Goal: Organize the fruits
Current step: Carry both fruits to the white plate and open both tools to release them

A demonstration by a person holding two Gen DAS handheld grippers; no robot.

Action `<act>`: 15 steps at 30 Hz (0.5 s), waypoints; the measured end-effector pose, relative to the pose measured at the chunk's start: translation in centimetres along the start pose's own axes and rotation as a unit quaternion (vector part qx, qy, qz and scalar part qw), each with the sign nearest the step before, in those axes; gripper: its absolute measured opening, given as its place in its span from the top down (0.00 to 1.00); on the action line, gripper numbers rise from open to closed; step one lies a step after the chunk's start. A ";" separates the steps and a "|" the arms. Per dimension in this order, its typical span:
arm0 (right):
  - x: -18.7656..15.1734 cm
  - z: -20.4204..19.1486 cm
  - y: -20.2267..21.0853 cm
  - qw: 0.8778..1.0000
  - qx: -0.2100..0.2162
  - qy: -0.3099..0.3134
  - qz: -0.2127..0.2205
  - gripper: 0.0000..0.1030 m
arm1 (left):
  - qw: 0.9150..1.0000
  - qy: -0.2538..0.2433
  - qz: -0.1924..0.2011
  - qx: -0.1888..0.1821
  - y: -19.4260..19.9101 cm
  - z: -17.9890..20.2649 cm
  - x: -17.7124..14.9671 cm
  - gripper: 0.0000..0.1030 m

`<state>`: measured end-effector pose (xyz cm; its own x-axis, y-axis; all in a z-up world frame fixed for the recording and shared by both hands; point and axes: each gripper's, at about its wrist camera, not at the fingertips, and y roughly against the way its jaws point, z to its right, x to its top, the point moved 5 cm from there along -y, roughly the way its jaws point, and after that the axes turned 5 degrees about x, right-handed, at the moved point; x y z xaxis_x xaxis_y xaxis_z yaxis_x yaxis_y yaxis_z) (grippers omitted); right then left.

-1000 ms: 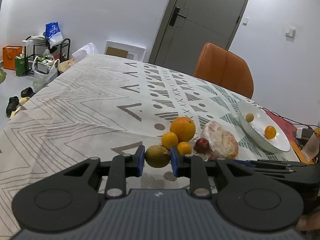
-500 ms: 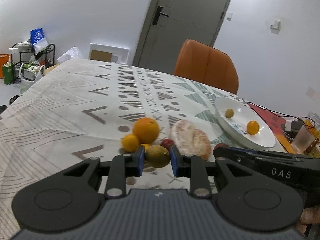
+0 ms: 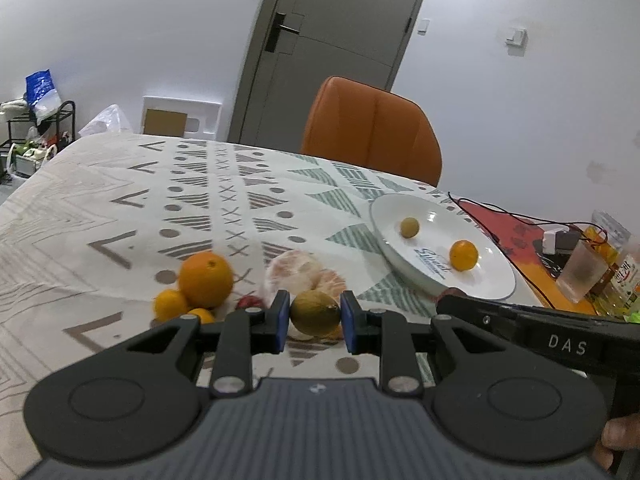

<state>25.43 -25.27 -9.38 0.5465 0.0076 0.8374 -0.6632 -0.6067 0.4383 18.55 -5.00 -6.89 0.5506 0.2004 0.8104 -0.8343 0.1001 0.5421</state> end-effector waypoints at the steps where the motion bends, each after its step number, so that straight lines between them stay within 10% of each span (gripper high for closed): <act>1: 0.0 0.3 0.2 1.000 -0.002 -0.002 0.002 0.79 | 1.000 -0.002 0.000 -0.001 -0.1 0.3 0.0 0.75; 15: 0.4 3.8 1.8 0.999 -0.033 -0.024 0.027 0.79 | 0.999 -0.045 0.011 -0.023 -2.0 4.0 1.9 0.75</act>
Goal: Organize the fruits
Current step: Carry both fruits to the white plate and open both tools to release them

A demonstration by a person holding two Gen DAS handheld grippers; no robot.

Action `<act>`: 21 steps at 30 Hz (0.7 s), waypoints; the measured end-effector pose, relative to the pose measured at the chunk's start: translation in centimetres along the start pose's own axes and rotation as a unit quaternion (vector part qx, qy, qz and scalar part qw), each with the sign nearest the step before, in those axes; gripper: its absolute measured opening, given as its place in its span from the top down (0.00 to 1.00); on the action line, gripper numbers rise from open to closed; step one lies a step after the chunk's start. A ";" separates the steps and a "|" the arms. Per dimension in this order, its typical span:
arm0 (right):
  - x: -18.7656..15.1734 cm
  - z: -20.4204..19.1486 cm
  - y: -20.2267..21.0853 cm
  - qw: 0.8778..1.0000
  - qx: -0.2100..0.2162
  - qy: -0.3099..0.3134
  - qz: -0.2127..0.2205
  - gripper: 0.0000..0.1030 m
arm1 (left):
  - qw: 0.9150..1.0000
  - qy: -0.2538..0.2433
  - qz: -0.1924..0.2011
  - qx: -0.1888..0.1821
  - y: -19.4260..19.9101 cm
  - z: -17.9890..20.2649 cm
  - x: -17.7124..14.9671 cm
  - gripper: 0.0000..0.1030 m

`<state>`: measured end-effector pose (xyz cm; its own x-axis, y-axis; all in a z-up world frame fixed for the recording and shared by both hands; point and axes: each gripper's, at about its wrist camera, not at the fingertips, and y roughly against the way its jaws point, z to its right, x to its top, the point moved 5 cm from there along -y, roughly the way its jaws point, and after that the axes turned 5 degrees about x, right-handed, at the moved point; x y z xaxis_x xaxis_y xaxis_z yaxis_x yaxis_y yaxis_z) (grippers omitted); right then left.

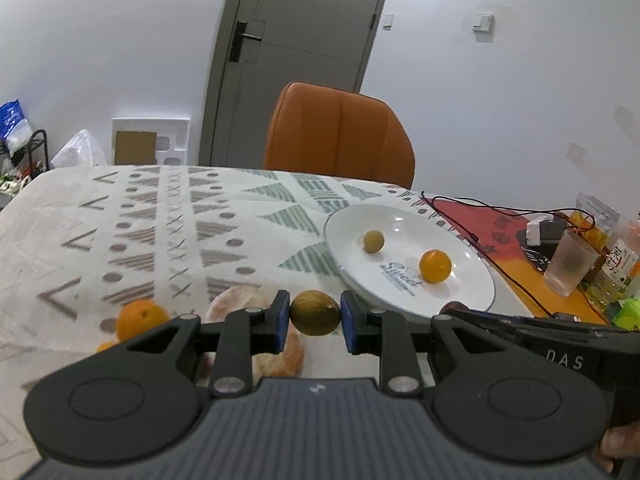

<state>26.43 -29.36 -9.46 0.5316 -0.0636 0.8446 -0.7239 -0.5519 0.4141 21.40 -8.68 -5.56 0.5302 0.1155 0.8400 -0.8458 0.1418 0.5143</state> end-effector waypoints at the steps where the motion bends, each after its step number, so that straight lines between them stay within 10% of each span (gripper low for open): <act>1: 0.1 0.2 0.1 1.000 -0.002 -0.001 0.002 0.79 | 1.000 -0.002 0.000 -0.001 -0.2 0.2 0.1 0.75; 21: 1.8 4.3 -0.6 0.998 -0.037 -0.024 0.034 0.72 | 0.999 -0.037 -0.010 -0.004 -2.9 3.6 0.8 0.75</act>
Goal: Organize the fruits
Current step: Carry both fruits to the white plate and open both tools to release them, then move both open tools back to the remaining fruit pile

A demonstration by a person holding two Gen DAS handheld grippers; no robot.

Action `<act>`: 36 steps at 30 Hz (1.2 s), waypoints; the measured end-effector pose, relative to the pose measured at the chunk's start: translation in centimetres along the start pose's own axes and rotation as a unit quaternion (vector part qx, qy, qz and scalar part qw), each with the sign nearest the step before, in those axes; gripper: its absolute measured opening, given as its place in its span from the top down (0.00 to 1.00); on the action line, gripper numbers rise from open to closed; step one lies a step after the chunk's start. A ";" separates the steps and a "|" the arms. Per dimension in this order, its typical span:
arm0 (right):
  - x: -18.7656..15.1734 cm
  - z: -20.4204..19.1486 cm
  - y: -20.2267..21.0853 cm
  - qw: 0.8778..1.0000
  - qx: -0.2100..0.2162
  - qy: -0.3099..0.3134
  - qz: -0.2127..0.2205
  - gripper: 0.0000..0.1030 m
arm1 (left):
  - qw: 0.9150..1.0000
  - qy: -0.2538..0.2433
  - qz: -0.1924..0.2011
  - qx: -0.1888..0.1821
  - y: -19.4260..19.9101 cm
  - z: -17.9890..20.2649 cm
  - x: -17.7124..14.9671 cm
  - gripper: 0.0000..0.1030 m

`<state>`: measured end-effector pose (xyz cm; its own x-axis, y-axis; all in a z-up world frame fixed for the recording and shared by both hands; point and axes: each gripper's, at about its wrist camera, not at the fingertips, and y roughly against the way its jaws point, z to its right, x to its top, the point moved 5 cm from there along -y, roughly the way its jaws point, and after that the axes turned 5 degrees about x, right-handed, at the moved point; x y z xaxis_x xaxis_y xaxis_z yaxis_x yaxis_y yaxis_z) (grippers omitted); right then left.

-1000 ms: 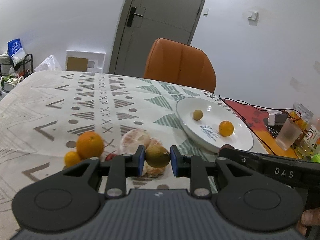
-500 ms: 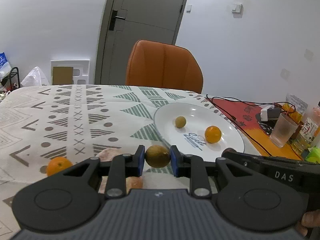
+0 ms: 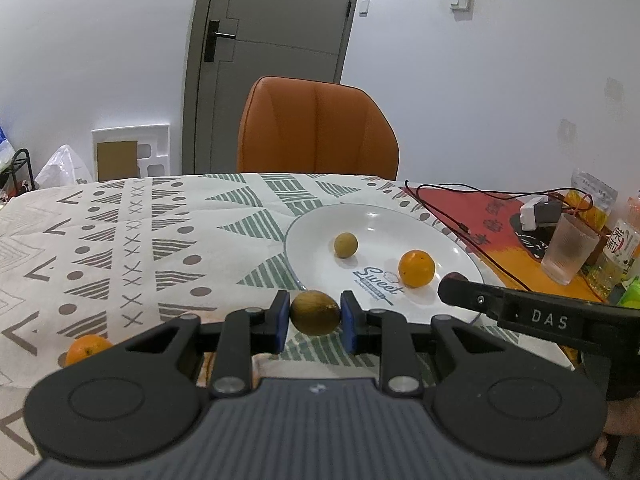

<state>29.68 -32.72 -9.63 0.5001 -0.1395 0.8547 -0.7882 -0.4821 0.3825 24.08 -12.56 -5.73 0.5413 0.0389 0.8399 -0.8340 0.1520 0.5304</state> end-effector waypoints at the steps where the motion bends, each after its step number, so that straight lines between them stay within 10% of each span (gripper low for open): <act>1: 0.0 0.0 0.1 1.000 0.001 -0.001 0.002 0.71 | 1.000 0.000 0.000 0.000 -0.2 0.1 0.1 0.75; 29: -0.4 2.6 3.9 0.999 -0.003 -0.036 0.016 0.70 | 1.000 -0.014 -0.001 0.012 -2.3 3.1 2.0 0.70; 36: -0.7 1.5 3.7 0.999 0.005 -0.038 0.015 0.64 | 1.000 0.000 -0.004 0.031 -1.2 1.2 1.8 0.49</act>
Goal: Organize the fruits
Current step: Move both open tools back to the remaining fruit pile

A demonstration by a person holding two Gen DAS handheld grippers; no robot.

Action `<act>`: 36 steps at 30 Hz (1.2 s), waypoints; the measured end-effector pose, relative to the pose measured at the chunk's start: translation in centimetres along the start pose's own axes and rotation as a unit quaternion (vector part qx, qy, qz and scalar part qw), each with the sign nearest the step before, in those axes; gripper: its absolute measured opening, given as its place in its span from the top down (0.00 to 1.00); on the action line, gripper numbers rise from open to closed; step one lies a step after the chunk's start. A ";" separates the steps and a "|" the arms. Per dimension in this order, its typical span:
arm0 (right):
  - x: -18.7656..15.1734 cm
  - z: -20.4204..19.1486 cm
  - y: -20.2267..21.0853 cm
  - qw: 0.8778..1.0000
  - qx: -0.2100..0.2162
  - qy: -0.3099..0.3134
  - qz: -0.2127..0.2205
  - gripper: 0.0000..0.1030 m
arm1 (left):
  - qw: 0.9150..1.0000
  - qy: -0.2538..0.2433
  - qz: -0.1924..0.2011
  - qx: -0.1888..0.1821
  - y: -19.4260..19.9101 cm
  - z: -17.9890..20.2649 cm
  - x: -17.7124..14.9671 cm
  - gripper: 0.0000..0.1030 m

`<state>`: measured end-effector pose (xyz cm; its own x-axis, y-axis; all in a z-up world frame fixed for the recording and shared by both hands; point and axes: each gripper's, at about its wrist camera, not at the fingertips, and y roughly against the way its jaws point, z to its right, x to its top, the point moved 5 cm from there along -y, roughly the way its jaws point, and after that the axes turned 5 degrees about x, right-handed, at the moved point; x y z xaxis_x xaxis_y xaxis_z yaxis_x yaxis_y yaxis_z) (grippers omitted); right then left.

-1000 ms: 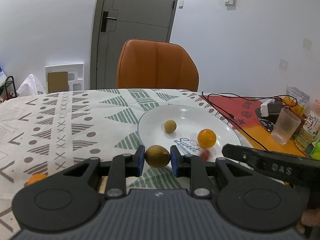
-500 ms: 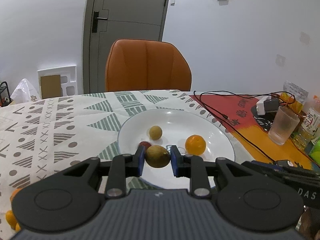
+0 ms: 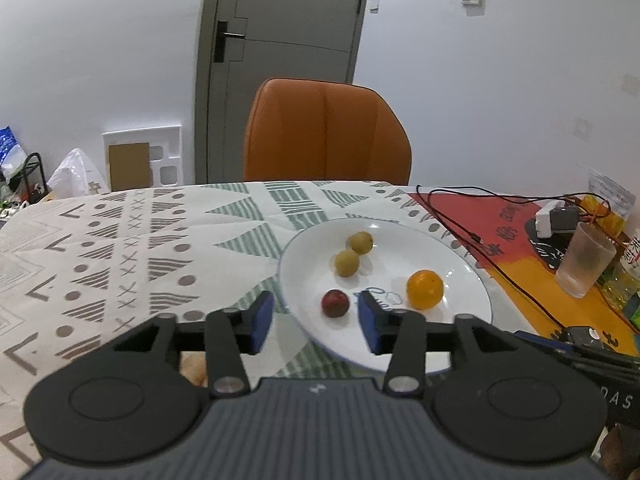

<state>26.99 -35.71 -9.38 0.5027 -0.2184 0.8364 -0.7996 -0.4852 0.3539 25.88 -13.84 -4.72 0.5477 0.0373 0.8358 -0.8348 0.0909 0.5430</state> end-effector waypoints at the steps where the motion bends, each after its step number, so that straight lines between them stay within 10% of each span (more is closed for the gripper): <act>1: 0.0 -0.2 0.0 1.000 0.001 0.001 0.000 0.63 | 1.000 0.001 0.001 0.003 0.2 -0.3 0.0 0.43; 13: -0.3 -2.7 0.5 1.000 0.017 0.019 0.008 0.38 | 0.999 0.034 0.026 0.016 3.7 -3.5 -0.3 0.11; 27: -0.3 -5.2 1.7 0.999 0.028 0.031 0.016 0.04 | 0.997 0.047 0.037 0.051 7.6 -6.5 -1.0 0.09; 36: -0.4 -6.6 1.5 0.998 0.042 0.038 0.007 0.00 | 0.993 0.069 0.051 0.075 9.7 -9.3 -1.3 0.01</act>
<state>23.43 -30.74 -6.37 0.4618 -0.1620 0.8721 -0.7749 -0.5522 0.3077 17.55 -3.78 -1.26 0.4529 0.1764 0.8740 -0.8798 -0.0701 0.4701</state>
